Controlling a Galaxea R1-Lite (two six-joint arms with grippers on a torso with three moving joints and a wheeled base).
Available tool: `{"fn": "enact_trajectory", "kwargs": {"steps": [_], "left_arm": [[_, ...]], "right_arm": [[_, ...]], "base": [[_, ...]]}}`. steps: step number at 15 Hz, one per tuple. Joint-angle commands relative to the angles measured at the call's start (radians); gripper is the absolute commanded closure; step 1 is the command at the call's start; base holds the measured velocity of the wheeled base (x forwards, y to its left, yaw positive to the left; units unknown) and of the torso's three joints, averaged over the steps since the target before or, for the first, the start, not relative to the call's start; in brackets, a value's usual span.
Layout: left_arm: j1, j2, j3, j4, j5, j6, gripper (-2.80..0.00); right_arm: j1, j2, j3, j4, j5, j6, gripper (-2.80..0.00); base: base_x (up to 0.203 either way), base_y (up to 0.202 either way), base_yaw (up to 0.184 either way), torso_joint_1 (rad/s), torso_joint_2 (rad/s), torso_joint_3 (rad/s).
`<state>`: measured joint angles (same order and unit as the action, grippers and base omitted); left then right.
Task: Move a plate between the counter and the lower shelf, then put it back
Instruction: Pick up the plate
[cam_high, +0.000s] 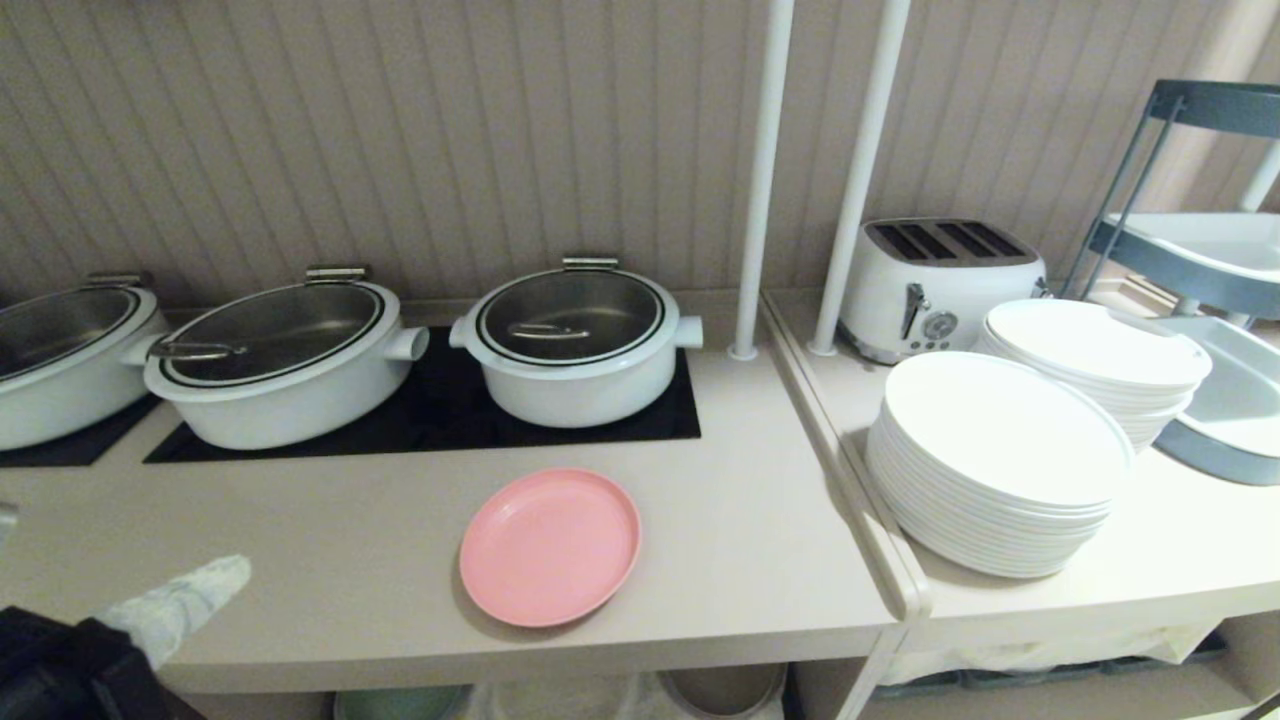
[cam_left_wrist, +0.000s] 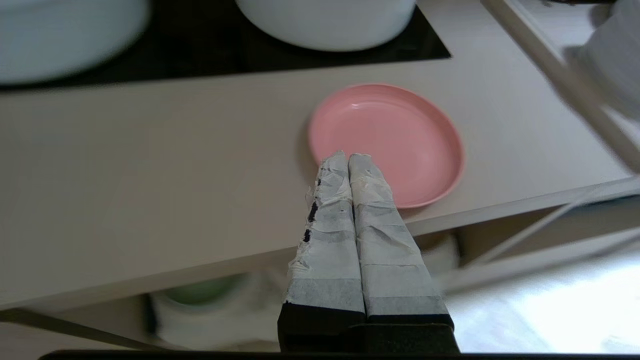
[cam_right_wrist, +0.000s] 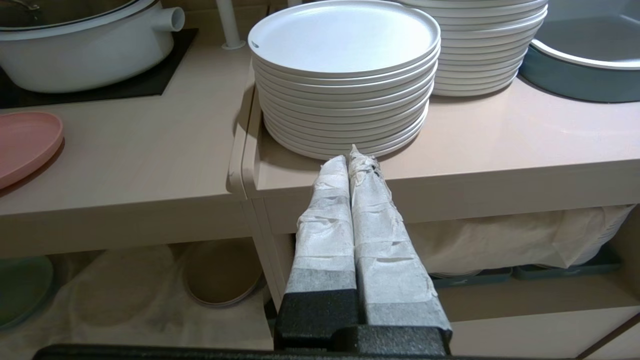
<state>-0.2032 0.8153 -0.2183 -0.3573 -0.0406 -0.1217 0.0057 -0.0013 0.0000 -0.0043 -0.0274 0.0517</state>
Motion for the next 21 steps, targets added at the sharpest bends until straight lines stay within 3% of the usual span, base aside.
{"fn": "enact_trajectory", "kwargs": {"steps": [1, 5, 7, 9, 13, 15, 21], "left_arm": [[0.068, -0.198, 0.090, -0.006, -0.022, 0.068, 0.00], [0.157, -0.427, 0.163, -0.002, -0.136, 0.128, 0.00], [0.167, -0.519, 0.193, 0.002, -0.157, 0.173, 0.00], [0.179, -0.607, 0.194, 0.071, -0.163, 0.187, 0.00], [0.201, -0.813, 0.133, 0.377, -0.164, 0.223, 0.00], [0.203, -0.815, 0.128, 0.383, -0.135, 0.235, 0.00], [0.203, -0.815, 0.153, 0.385, -0.129, 0.235, 0.00]], "right_arm": [[0.000, 0.001, 0.000, 0.000, 0.000, 0.000, 0.00], [0.000, 0.001, 0.000, 0.000, 0.000, 0.000, 0.00], [0.000, 0.001, 0.000, 0.000, 0.000, 0.000, 0.00], [0.000, 0.001, 0.000, 0.000, 0.000, 0.000, 0.00], [0.000, 0.001, 0.000, 0.000, 0.000, 0.000, 0.00], [0.000, 0.001, 0.000, 0.000, 0.000, -0.001, 0.00], [0.000, 0.001, 0.000, 0.000, 0.000, -0.001, 0.00]], "base": [[0.000, 0.000, 0.000, 0.000, 0.00, 0.000], [0.000, 0.000, 0.000, 0.000, 0.00, 0.000], [0.000, 0.000, 0.000, 0.000, 0.00, 0.000], [0.000, 0.000, 0.000, 0.000, 0.00, 0.000], [0.000, 0.000, 0.000, 0.000, 0.00, 0.000], [0.000, 0.000, 0.000, 0.000, 0.00, 0.000], [0.000, 0.000, 0.000, 0.000, 0.00, 0.000]]}}
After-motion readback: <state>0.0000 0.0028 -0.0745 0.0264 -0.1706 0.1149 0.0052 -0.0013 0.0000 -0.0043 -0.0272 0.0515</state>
